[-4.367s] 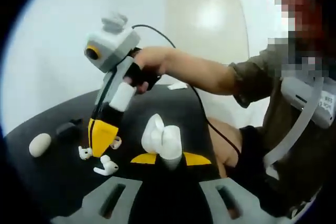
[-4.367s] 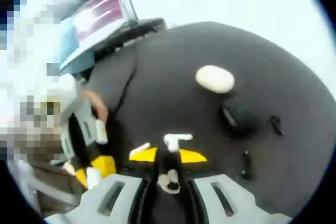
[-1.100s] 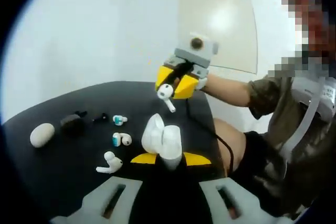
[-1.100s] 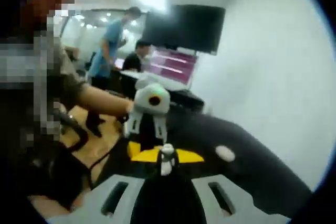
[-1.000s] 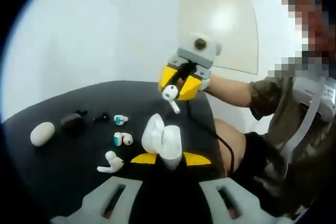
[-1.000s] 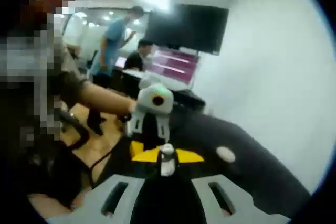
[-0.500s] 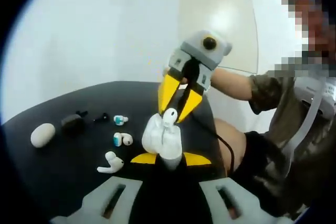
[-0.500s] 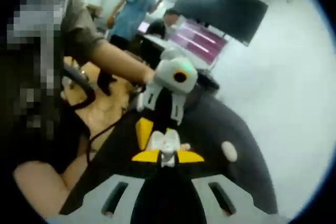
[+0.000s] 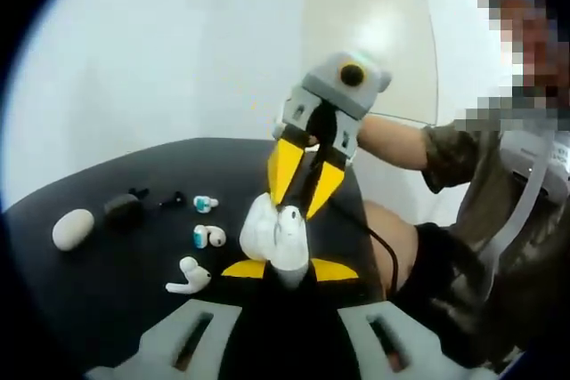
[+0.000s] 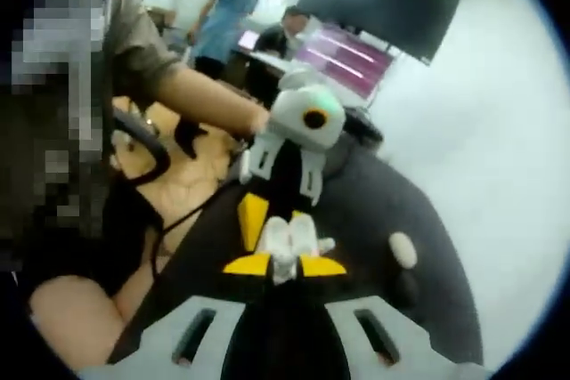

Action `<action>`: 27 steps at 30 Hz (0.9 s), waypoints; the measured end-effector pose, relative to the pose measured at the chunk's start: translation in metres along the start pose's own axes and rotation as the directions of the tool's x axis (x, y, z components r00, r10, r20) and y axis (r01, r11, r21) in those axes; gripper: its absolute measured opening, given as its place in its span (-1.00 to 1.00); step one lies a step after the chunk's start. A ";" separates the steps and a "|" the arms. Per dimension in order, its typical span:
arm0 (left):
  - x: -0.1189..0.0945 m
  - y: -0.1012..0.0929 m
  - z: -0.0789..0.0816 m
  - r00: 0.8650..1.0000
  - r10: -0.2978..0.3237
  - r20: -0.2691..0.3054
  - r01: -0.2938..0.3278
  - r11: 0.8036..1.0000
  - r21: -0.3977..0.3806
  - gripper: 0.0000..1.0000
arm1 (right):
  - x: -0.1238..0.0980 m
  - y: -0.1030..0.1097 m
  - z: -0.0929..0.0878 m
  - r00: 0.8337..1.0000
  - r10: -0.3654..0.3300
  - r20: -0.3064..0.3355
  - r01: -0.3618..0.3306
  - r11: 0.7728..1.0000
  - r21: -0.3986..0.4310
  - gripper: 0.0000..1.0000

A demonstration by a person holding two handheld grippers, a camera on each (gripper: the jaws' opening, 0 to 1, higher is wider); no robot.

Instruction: Pick up three earphones and place each one into its charging case using tactile feedback, ensure that each earphone is properly inserted and securely positioned inside the case.

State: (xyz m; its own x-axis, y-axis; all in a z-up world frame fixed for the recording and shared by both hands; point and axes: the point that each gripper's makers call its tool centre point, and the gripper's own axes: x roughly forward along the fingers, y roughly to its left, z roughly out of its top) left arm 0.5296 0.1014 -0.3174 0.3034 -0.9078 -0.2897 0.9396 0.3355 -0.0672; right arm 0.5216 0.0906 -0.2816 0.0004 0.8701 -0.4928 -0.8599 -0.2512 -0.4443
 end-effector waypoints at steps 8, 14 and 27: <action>-0.001 -0.002 0.000 1.000 0.001 0.000 -0.001 1.000 0.008 -0.73 | -0.022 -0.007 -0.015 0.978 -0.119 0.171 0.043 0.918 0.395 -0.55; -0.002 -0.001 0.000 1.000 0.000 0.000 0.000 1.000 0.014 -0.73 | -0.002 0.008 -0.035 0.974 -0.032 0.224 -0.101 0.825 0.556 -0.51; -0.002 -0.003 -0.003 1.000 0.006 -0.009 -0.006 0.999 0.039 -0.72 | 0.017 0.012 -0.020 0.963 0.001 0.270 -0.153 0.827 0.542 -0.66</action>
State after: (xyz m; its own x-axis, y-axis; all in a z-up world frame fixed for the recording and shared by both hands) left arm 0.5260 0.1030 -0.3192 0.3078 -0.9033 -0.2987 0.9432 0.3309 -0.0286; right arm 0.5217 0.0941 -0.3108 -0.1384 0.9521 -0.2727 -0.9873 -0.1111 0.1133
